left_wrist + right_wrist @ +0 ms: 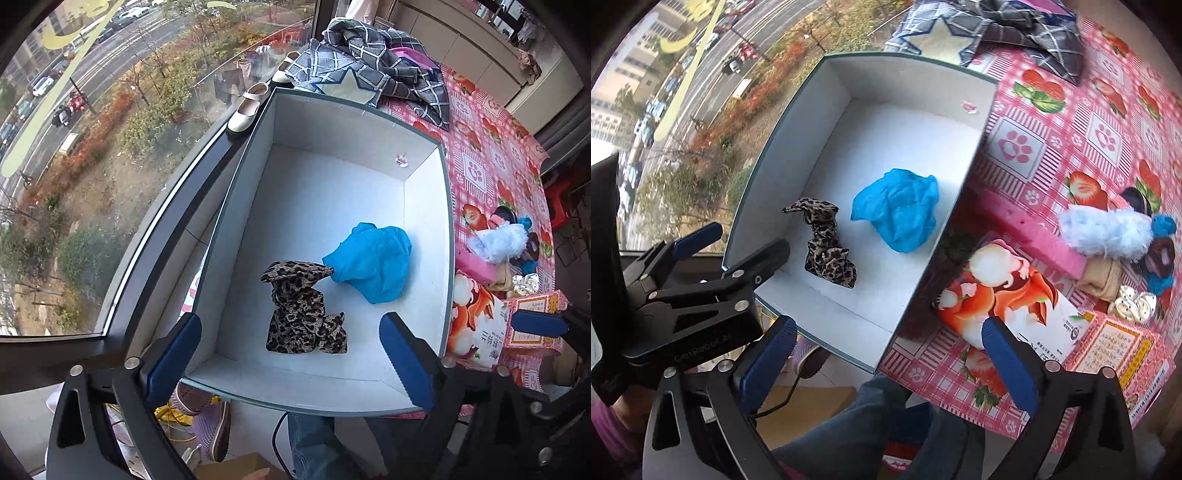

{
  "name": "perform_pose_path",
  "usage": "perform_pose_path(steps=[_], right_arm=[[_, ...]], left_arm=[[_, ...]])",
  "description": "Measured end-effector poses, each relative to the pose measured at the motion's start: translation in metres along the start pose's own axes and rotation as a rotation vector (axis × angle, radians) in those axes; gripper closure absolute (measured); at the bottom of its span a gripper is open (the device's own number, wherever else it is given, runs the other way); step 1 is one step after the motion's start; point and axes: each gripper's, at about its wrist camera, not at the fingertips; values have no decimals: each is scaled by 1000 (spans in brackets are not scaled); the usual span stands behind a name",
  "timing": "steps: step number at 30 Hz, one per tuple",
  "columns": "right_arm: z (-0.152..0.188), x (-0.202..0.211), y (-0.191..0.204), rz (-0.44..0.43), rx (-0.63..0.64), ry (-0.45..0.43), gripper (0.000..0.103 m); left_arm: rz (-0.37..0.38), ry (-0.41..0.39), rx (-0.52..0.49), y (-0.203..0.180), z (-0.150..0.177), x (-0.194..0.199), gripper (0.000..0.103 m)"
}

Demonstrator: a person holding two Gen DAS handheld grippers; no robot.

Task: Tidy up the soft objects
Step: 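Withdraw both tools from the box back toward the pile, then grasp the fluffy light-blue item with the left tool while the right tool grasps the dark knit hat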

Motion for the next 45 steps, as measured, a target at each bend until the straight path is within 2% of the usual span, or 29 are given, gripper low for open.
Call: perform_pose_path(steps=[4,7,13,20,24,27,33,41,45], right_arm=[[1,12,5,-8,-25,-38,2],[5,28,-3,-21,-57,-73,2],[20,82,-36,-85,-174,-195,2],[64,144,-111,-63,-385,-332,2],[105,164,-163,-17,-538,-373,2],[136,163,-197,6,-647,-367,2],[190,137,-251,-2,-828,-293,2],[219,107,-277,-40,-887,-211,2],[221,92,-290,-57,-877,-170,2]], left_arm=[[58,-12,5,-9,-5,14,0],[88,-27,-25,-25,-7,26,0],[146,-19,-110,-65,-12,44,0],[146,-18,-238,-124,-11,47,0],[128,3,-312,-160,-8,36,0],[116,29,-365,-187,-6,26,0],[74,80,-496,-249,0,-3,0],[17,191,-671,-328,16,-69,0],[-10,268,-706,-350,19,-106,0]])
Point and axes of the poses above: each gripper's, at about its wrist camera, not at the fingertips, and x roughly against the way its jaws point, y to its left, z to its underside, and after that the axes turned 14 degrees about x, right-handed
